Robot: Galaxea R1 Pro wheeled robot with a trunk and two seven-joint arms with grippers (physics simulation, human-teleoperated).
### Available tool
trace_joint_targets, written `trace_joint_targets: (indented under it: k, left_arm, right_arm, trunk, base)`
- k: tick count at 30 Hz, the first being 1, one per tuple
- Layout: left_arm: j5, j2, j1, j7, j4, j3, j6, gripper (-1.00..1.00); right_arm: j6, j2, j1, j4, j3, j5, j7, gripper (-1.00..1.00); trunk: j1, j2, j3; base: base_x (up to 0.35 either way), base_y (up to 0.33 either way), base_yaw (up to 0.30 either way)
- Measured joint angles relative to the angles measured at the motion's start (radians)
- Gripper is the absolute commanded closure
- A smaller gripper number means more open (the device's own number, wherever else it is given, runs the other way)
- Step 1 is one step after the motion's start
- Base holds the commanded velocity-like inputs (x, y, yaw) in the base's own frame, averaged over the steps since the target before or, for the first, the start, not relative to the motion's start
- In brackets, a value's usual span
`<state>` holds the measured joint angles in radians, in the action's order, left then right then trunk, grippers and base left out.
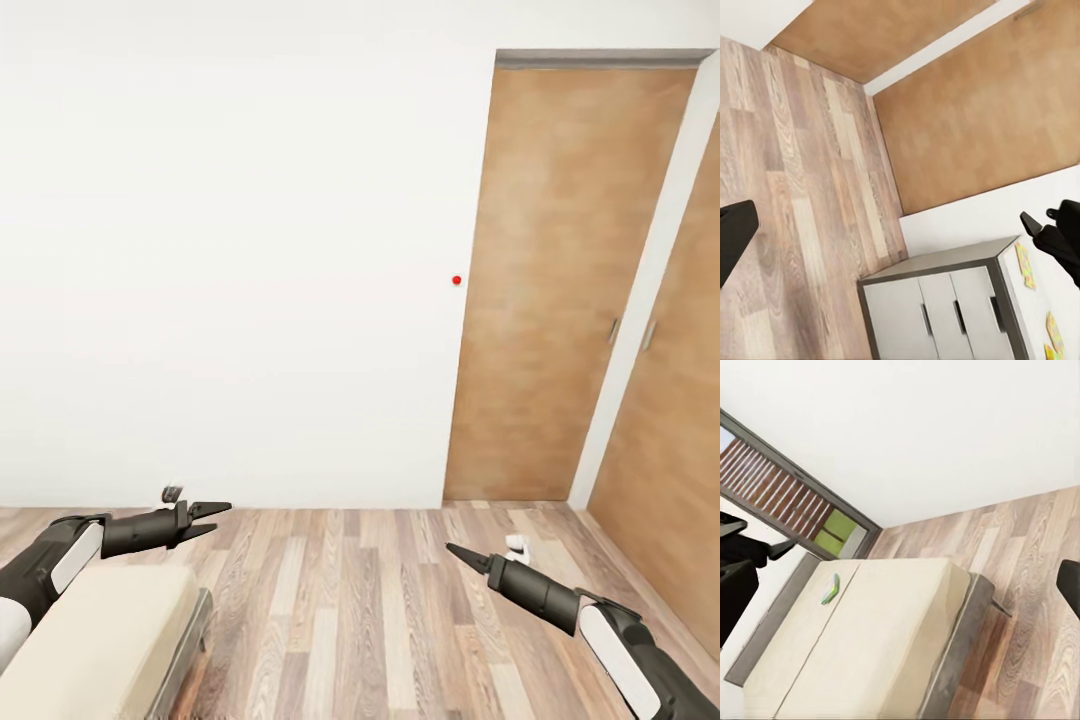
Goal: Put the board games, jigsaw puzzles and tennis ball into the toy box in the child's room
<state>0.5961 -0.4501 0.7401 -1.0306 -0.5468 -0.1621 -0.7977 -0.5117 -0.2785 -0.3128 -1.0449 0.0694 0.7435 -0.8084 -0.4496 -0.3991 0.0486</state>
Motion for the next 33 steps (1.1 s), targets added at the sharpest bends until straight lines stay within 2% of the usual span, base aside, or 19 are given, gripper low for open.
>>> trace_joint_targets:
  k: [13, 33]
  left_arm:
    - [0.000, 0.000, 0.000, 0.000, 0.000, 0.000, 0.000, -1.00]
    - [0.000, 0.000, 0.000, 0.001, 0.000, 0.000, 0.001, -1.00]
  right_arm:
    - [-0.003, 0.000, 0.000, -0.004, 0.015, 0.001, 0.035, -1.00]
    - [-0.006, 0.000, 0.000, -0.004, 0.017, 0.000, 0.038, -1.00]
  trunk:
    - [0.000, 0.000, -0.011]
    - [0.000, 0.000, -0.034]
  base:
    - [0.037, -0.060, 0.254]
    - [0.165, -0.188, 0.225]
